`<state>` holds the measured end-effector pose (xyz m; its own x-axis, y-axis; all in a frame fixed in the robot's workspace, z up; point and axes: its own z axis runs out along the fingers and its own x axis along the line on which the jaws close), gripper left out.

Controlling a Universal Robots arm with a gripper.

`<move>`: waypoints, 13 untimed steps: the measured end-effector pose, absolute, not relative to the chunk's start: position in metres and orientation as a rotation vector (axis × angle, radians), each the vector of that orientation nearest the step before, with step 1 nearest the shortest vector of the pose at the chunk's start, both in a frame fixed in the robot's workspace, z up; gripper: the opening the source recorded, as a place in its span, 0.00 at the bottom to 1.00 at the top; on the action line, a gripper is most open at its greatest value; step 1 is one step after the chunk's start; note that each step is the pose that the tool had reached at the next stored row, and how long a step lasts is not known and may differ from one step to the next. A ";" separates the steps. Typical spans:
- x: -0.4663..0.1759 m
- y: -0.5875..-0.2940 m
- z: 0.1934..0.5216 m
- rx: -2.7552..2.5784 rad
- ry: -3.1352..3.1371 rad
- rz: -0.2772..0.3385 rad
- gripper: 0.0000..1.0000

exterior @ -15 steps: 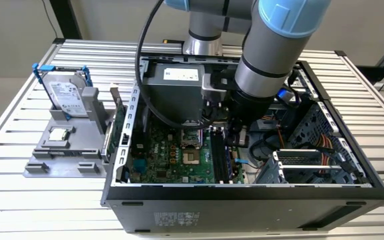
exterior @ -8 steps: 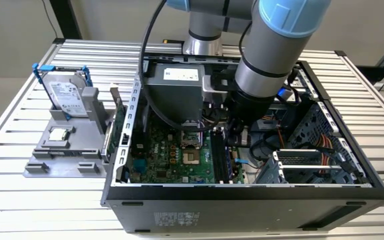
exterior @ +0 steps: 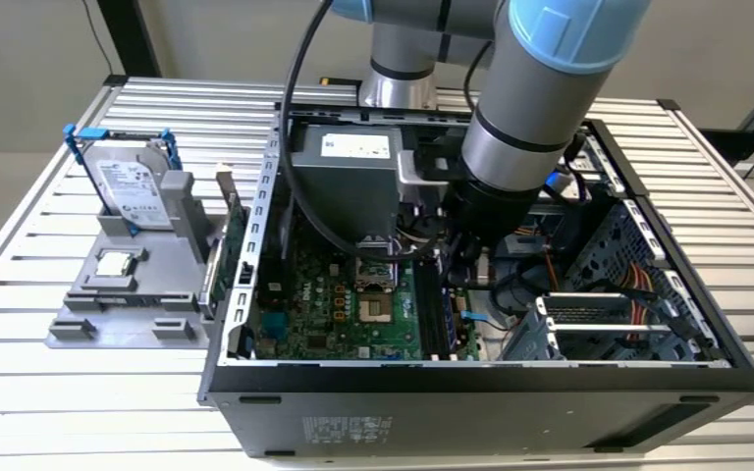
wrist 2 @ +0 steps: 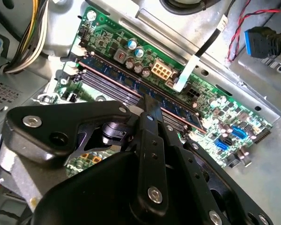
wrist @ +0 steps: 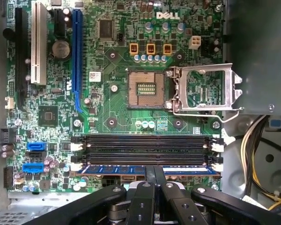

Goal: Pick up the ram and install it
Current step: 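Press down the ram until it locks into place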

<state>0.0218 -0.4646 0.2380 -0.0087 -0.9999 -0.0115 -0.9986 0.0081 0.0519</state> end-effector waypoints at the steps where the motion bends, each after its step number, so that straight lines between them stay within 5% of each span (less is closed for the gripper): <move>1: 0.022 -0.465 0.238 2.195 -2.207 -0.070 0.00; 13: 0.022 -0.465 0.238 2.204 -2.197 -0.070 0.00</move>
<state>0.0218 -0.4646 0.2379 0.0030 -0.9999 -0.0115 -0.9987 -0.0036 0.0517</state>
